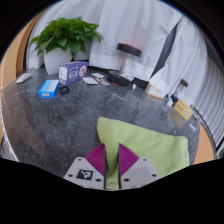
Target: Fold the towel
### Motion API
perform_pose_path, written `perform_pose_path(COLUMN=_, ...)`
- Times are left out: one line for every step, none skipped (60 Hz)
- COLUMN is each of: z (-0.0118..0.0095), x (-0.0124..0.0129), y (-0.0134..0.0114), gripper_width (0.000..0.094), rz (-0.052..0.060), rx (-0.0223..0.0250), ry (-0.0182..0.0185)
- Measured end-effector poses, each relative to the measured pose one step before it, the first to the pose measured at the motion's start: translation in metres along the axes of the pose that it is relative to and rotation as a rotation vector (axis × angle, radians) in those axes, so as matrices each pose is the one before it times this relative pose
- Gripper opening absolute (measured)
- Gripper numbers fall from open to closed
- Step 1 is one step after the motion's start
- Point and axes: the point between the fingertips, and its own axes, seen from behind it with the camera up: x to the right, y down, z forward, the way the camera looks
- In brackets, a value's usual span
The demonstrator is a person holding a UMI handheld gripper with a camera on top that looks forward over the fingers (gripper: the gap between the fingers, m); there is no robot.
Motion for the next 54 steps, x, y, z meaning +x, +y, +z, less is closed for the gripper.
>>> perform_pose_path(z=0.00178, x=0.00062, y=-0.00034, gripper_width=0.012, rz=-0.0126, rx=-0.00117, ry=0.00995)
perform_pose_path(z=-0.00132, x=0.00392, y=-0.0003, gripper_width=0.0099, rz=-0.0077, rx=0.00144, ry=0.00005)
perform_pose_path(z=0.00015, x=-0.00003, y=-0.00078, gripper_width=0.0068, rz=0.0034, rx=0.00331, ry=0.00219)
perform_pose_path(z=-0.00003, x=-0.00008, y=-0.0005, gripper_width=0.005, rz=0.0093, rx=-0.00124, ry=-0.00007)
perform_pose_path(z=0.00001, x=-0.00036, y=-0.00029, gripper_width=0.0047, rz=0.0138, rx=-0.00294, ry=-0.00165)
perform_pose_path(z=0.00012, x=-0.00044, y=-0.00022, gripper_width=0.0046, rz=0.0145, rx=-0.00533, ry=-0.00283)
perform_pose_path(z=-0.00017, x=-0.00029, y=-0.00085, gripper_width=0.0046, rz=0.0136, rx=-0.00488, ry=-0.00338)
perform_pose_path(z=-0.00036, x=-0.00026, y=-0.00095, gripper_width=0.0044, rz=0.0117, rx=-0.00597, ry=-0.00451)
perform_pose_path(z=-0.00125, x=-0.00241, y=-0.0002, gripper_width=0.0042, rz=0.011, rx=-0.00669, ry=-0.00247)
perform_pose_path(z=-0.00231, x=0.00069, y=-0.00241, gripper_width=0.0043, rz=0.0091, rx=-0.00773, ry=-0.01238)
perform_pose_path(z=-0.00286, x=-0.00145, y=-0.00423, gripper_width=0.0043, rz=0.0138, rx=-0.00063, ry=-0.01209)
perform_pose_path(z=-0.00307, x=-0.00375, y=-0.00559, gripper_width=0.0043, rz=0.0193, rx=0.00639, ry=-0.01266)
perform_pose_path(z=-0.00472, x=-0.00284, y=-0.007, gripper_width=0.0044, rz=0.0195, rx=0.00692, ry=-0.01974)
perform_pose_path(z=-0.00532, x=-0.00357, y=-0.00748, gripper_width=0.0043, rz=0.0208, rx=0.00776, ry=-0.02337)
perform_pose_path(z=-0.00845, x=-0.00069, y=-0.00761, gripper_width=0.0043, rz=0.0189, rx=0.00631, ry=-0.02857)
perform_pose_path(z=-0.00667, x=-0.00353, y=-0.00951, gripper_width=0.0043, rz=0.0253, rx=0.01114, ry=-0.02592)
perform_pose_path(z=-0.00716, x=-0.00332, y=-0.01023, gripper_width=0.0043, rz=0.0296, rx=0.0137, ry=-0.02563)
perform_pose_path(z=-0.00732, x=-0.00327, y=-0.0111, gripper_width=0.0043, rz=0.0322, rx=0.01512, ry=-0.02561)
perform_pose_path(z=-0.0076, x=-0.00323, y=-0.01143, gripper_width=0.0043, rz=0.0337, rx=0.0156, ry=-0.02579)
perform_pose_path(z=-0.00725, x=-0.00316, y=-0.01161, gripper_width=0.0043, rz=0.0334, rx=0.01587, ry=-0.02646)
perform_pose_path(z=-0.00354, x=-0.00576, y=-0.01102, gripper_width=0.0043, rz=0.0343, rx=0.02257, ry=-0.02198)
perform_pose_path(z=-0.00686, x=-0.00171, y=-0.01128, gripper_width=0.0044, rz=0.0296, rx=0.01685, ry=-0.02345)
perform_pose_path(z=-0.0038, x=-0.0039, y=-0.00983, gripper_width=0.0043, rz=0.0282, rx=0.01809, ry=-0.01517)
perform_pose_path(z=-0.00735, x=0.00278, y=-0.01053, gripper_width=0.0043, rz=0.0231, rx=0.01408, ry=-0.0198)
perform_pose_path(z=-0.00589, x=0.00435, y=-0.00973, gripper_width=0.0043, rz=0.0215, rx=0.01261, ry=-0.01853)
perform_pose_path(z=-0.00475, x=0.00314, y=-0.00841, gripper_width=0.0043, rz=0.0202, rx=0.01279, ry=-0.01192)
perform_pose_path(z=-0.00385, x=0.00442, y=-0.0067, gripper_width=0.0043, rz=0.0174, rx=0.01035, ry=-0.00903)
perform_pose_path(z=-0.00263, x=0.00379, y=-0.00525, gripper_width=0.0043, rz=0.0147, rx=0.00848, ry=-0.00188)
perform_pose_path(z=-0.00222, x=0.00889, y=-0.00406, gripper_width=0.0043, rz=0.0092, rx=0.00199, ry=-0.00476)
perform_pose_path(z=-0.00116, x=0.00836, y=-0.00269, gripper_width=0.0043, rz=0.0072, rx=0.00225, ry=0.00282)
perform_pose_path(z=-0.0002, x=0.00794, y=-0.00146, gripper_width=0.0043, rz=0.0053, rx=0.00441, ry=0.01049)
perform_pose_path(z=0.0001, x=0.01024, y=0.00103, gripper_width=0.0045, rz=0.0027, rx=0.0045, ry=0.01129)
perform_pose_path(z=0.00186, x=0.01234, y=0.00156, gripper_width=0.0051, rz=-0.0002, rx=-0.00292, ry=0.01316)
perform_pose_path(z=0.00437, x=0.01278, y=0.00245, gripper_width=0.0058, rz=0.0004, rx=-0.00933, ry=0.01517)
perform_pose_path(z=0.00266, x=0.01339, y=0.00495, gripper_width=0.0069, rz=0.0003, rx=-0.01338, ry=0.01653)
perform_pose_path(z=0.00262, x=0.01319, y=0.00598, gripper_width=0.0086, rz=0.0025, rx=-0.01599, ry=0.0162)
perform_pose_path(z=0.00343, x=0.01274, y=0.00591, gripper_width=0.0102, rz=0.0038, rx=-0.01612, ry=0.01382)
perform_pose_path(z=0.00404, x=0.01177, y=0.00599, gripper_width=0.0124, rz=0.005, rx=-0.0151, ry=0.01182)
perform_pose_path(z=0.00399, x=0.01121, y=0.00623, gripper_width=0.0148, rz=0.0051, rx=-0.01512, ry=0.00979)
perform_pose_path(z=0.00195, x=0.01153, y=0.00726, gripper_width=0.0182, rz=0.0042, rx=-0.01399, ry=0.00907)
perform_pose_path(z=0.0039, x=0.01072, y=0.00608, gripper_width=0.0219, rz=0.0037, rx=-0.01483, ry=0.00994)
perform_pose_path(z=0.00331, x=0.01063, y=0.00573, gripper_width=0.0268, rz=0.0023, rx=-0.01494, ry=0.01046)
perform_pose_path(z=0.00288, x=0.01233, y=0.00509, gripper_width=0.0335, rz=0.0012, rx=-0.01372, ry=0.01718)
perform_pose_path(z=0.00206, x=0.01263, y=0.00519, gripper_width=0.0419, rz=-0.0023, rx=-0.00965, ry=0.01616)
perform_pose_path(z=0.00259, x=0.00996, y=0.00297, gripper_width=0.0502, rz=-0.0011, rx=-0.00836, ry=0.01964)
perform_pose_path(z=0.00099, x=0.01235, y=0.00223, gripper_width=0.0586, rz=-0.0057, rx=-0.00767, ry=0.02275)
perform_pose_path(z=0.00031, x=0.0121, y=0.0014, gripper_width=0.0651, rz=-0.0071, rx=-0.0061, ry=0.02355)
perform_pose_path(z=-0.00007, x=0.0124, y=0.00039, gripper_width=0.0691, rz=-0.0075, rx=-0.00195, ry=0.02388)
perform_pose_path(z=-0.00089, x=0.01139, y=-0.00095, gripper_width=0.0738, rz=-0.0059, rx=0.00249, ry=0.02201)
perform_pose_path(z=-0.00159, x=0.0103, y=-0.00177, gripper_width=0.0754, rz=-0.0051, rx=0.0053, ry=0.01869)
perform_pose_path(z=-0.00188, x=0.00943, y=-0.0021, gripper_width=0.078, rz=-0.0039, rx=0.00584, ry=0.01415)
perform_pose_path(z=-0.00359, x=0.01104, y=-0.00268, gripper_width=0.0794, rz=-0.0064, rx=0.0018, ry=0.00721)
perform_pose_path(z=-0.00272, x=0.0069, y=-0.00209, gripper_width=0.08, rz=-0.001, rx=0.0051, ry=0.00975)
perform_pose_path(z=-0.00261, x=0.00671, y=-0.0014, gripper_width=0.0812, rz=-0.0012, rx=0.00583, ry=0.01104)
